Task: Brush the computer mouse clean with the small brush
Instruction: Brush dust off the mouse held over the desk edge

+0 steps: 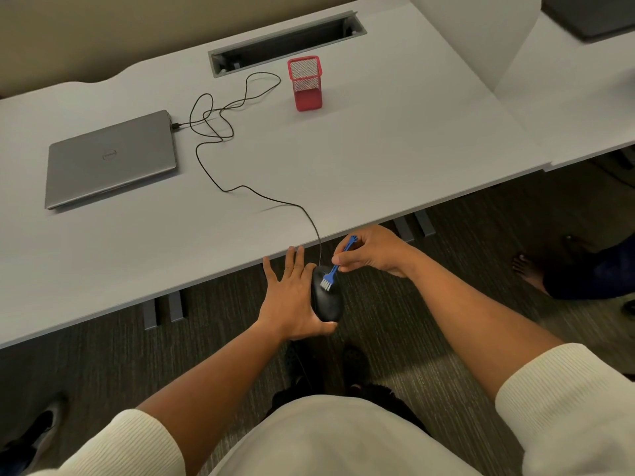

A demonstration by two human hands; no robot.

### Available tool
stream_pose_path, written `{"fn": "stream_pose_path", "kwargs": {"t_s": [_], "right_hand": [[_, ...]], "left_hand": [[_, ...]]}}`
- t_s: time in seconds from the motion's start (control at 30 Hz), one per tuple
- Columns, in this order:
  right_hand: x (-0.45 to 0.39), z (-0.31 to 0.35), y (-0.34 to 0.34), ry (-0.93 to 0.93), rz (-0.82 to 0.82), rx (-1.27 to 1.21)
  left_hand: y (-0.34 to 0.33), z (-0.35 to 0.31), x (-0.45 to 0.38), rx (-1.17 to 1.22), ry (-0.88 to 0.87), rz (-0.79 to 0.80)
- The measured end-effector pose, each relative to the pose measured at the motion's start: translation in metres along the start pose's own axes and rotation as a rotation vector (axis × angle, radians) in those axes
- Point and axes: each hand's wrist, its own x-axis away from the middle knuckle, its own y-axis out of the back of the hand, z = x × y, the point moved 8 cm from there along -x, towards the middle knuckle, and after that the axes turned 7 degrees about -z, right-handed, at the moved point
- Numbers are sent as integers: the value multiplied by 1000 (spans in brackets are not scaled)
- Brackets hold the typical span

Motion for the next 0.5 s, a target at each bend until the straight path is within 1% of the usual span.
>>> {"fn": "stream_pose_path", "kwargs": {"t_s": [0.07,0.13,0.17,0.27,0.3,0.33,0.4,0.47,0.5], "right_hand": [[3,0,-14,-26,110,34],[4,-2,-20,-29,128,126],[3,-2,-18,-14,85,166],[1,6,0,75,-138,217],[1,8,4,97,-175,204],[1,10,5,106,-172,190],[4,12,-5,108,-62,173],[7,10,-22,88,72,208],[8,8,-28,79,112,237]], "left_hand": [[-1,-1,0,-1,0,6],[-1,0,-1,-1,-1,8],[-1,0,-1,-2,1,9],[-1,3,0,7,8,3],[-1,3,1,10,10,-1],[-1,4,2,12,12,-3],[-2,4,2,17,15,2],[-4,4,2,15,19,13],[-5,3,2,10,20,19]]}}
